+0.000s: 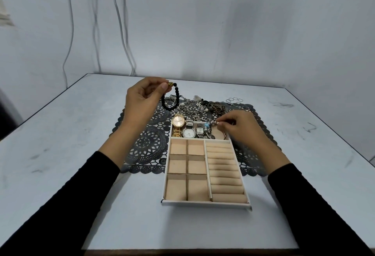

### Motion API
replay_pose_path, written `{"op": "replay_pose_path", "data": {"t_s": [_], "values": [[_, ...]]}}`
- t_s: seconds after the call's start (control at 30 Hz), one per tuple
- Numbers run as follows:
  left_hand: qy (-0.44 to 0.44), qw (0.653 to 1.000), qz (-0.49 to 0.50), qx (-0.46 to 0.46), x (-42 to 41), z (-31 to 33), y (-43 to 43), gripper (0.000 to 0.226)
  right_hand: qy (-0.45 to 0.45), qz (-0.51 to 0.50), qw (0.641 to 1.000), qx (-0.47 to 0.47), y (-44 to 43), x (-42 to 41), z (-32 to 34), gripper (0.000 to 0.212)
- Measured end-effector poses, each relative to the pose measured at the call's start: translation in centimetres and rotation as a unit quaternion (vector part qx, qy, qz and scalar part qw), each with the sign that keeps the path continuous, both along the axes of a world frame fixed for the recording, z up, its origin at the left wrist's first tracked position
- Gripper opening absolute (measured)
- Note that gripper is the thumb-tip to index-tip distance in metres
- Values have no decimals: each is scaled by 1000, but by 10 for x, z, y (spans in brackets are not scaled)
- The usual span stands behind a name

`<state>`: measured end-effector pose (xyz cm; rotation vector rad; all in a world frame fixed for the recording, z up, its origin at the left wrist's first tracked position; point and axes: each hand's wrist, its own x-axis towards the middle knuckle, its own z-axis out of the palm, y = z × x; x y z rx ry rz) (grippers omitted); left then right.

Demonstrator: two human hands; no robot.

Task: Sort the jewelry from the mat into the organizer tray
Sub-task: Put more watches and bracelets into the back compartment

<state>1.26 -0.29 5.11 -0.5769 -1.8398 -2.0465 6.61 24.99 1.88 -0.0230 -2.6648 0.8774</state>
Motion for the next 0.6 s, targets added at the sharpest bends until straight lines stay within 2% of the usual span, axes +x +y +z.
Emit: {"op": "replay_pose_path", "data": {"t_s": [0.3, 0.43, 0.6], "values": [[-3, 1000, -7, 7, 2, 1, 0, 12, 69, -23, 990, -120, 7, 17, -4, 20], [-2, 1000, -14, 7, 4, 0, 2, 12, 87, -65, 993, -53, 17, 25, -12, 29], [-12, 999, -29, 14, 8, -1, 6, 11, -5, -62, 996, 68, 33, 35, -28, 41]]}}
